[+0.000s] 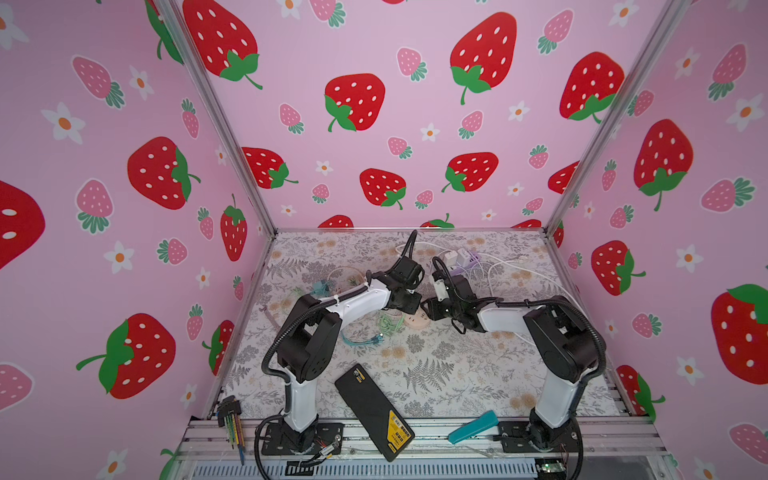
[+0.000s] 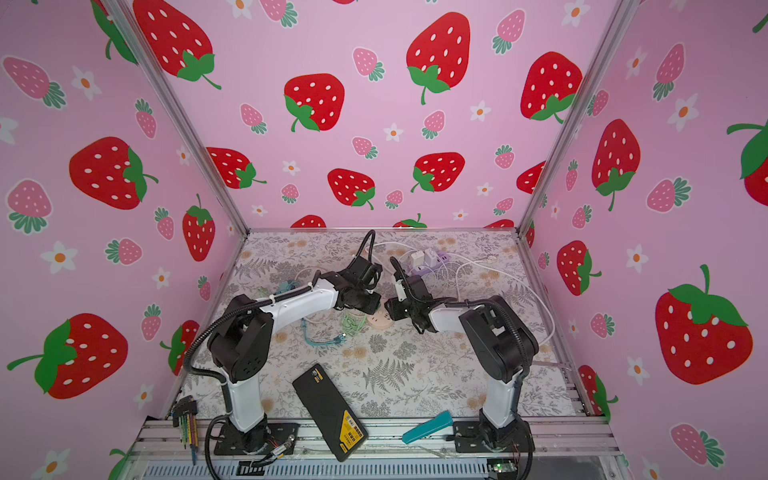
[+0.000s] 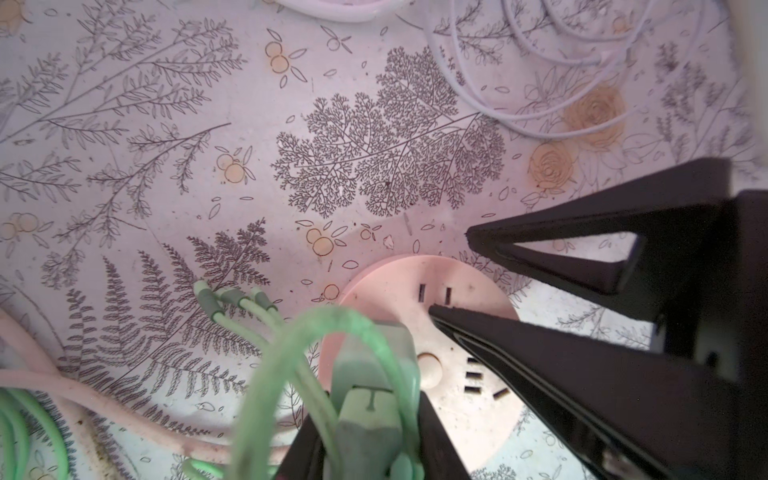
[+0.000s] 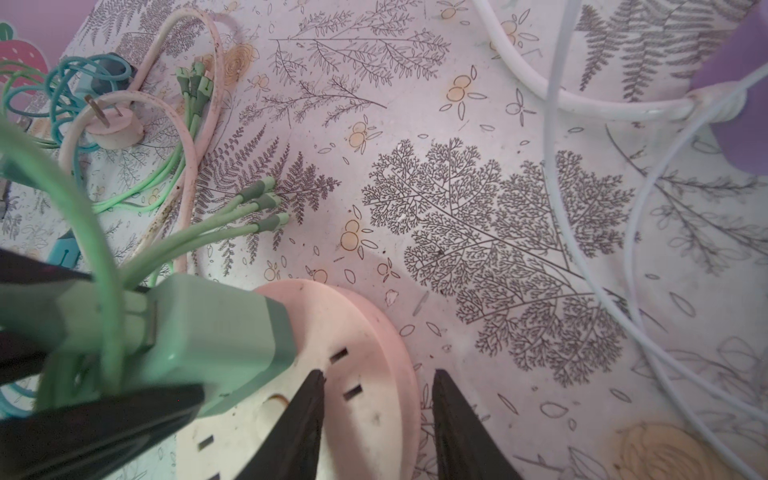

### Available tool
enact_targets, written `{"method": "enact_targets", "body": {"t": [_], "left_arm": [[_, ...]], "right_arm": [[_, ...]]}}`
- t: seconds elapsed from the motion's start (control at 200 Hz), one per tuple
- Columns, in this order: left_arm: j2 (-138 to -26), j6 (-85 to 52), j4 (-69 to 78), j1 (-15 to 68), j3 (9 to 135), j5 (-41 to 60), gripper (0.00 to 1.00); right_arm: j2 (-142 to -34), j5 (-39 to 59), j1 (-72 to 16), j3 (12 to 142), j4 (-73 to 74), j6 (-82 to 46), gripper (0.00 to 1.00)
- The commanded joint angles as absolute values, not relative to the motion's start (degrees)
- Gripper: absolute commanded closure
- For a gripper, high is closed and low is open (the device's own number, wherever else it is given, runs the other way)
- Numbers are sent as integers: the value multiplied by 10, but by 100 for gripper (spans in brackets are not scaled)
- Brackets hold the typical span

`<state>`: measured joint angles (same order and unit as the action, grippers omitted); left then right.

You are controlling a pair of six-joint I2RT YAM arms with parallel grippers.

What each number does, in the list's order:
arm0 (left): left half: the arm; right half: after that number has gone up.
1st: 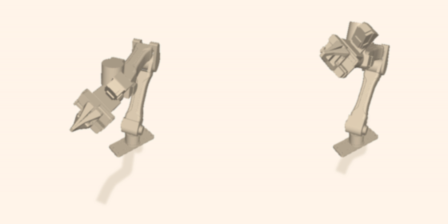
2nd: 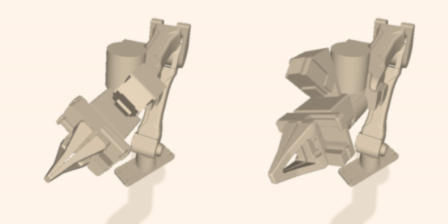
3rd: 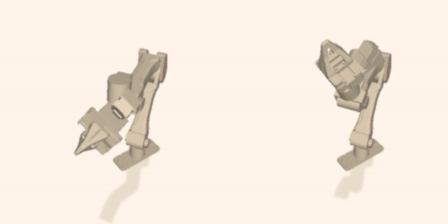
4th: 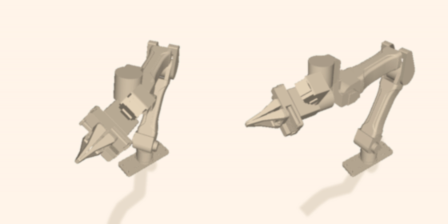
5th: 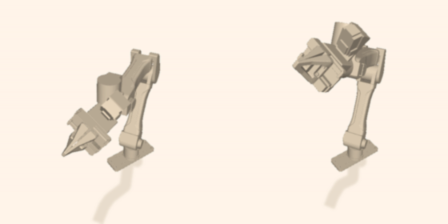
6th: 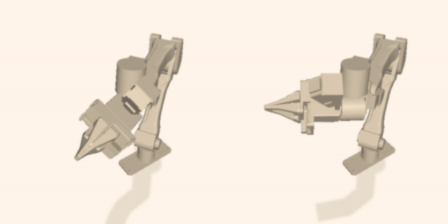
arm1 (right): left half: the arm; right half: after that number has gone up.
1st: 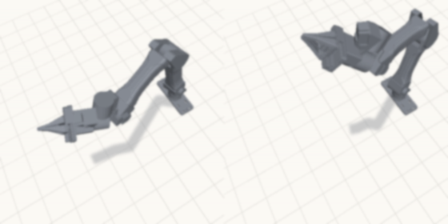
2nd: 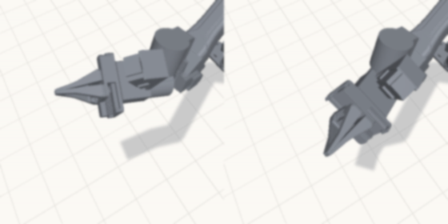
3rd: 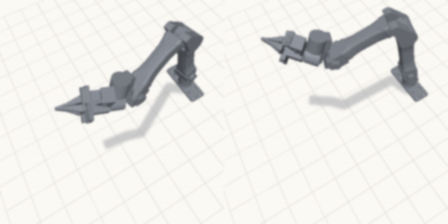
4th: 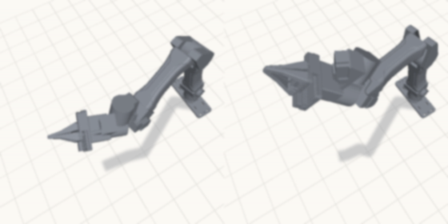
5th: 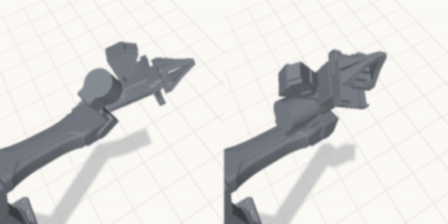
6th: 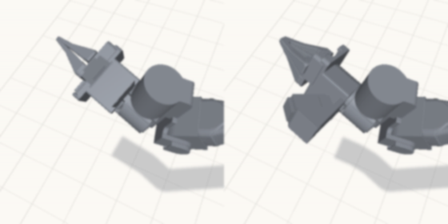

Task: Pull the plug off the socket
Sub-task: 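Hold the socket rim with the right gripper while left grips the mint charger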

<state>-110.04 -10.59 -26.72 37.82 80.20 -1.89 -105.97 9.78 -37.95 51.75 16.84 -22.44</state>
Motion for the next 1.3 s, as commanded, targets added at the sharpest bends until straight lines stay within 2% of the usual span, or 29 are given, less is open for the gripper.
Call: {"method": "enact_targets", "body": {"t": [0.0, 0.15, 0.285, 0.821, 1.126, 1.296], "left_arm": [[-1100, -106, -326, 379, 825, -141, 90], [-1116, -108, -351, 397, 845, -224, 90], [-1118, -109, -343, 404, 843, -231, 90], [-1070, -140, -264, 364, 811, -2, 90], [-1066, -155, -255, 342, 810, 47, 90], [-1065, -154, -255, 338, 808, 30, 90]], "right_arm": [[-1105, 76, -377, 491, 34, -207, 56], [-1109, 74, -377, 495, 27, -204, 56], [-1112, 71, -377, 496, 25, -203, 56], [-1122, 75, -377, 502, 16, -199, 56], [-1126, 74, -378, 503, 13, -197, 56], [-1126, 74, -378, 503, 13, -198, 56]]}}
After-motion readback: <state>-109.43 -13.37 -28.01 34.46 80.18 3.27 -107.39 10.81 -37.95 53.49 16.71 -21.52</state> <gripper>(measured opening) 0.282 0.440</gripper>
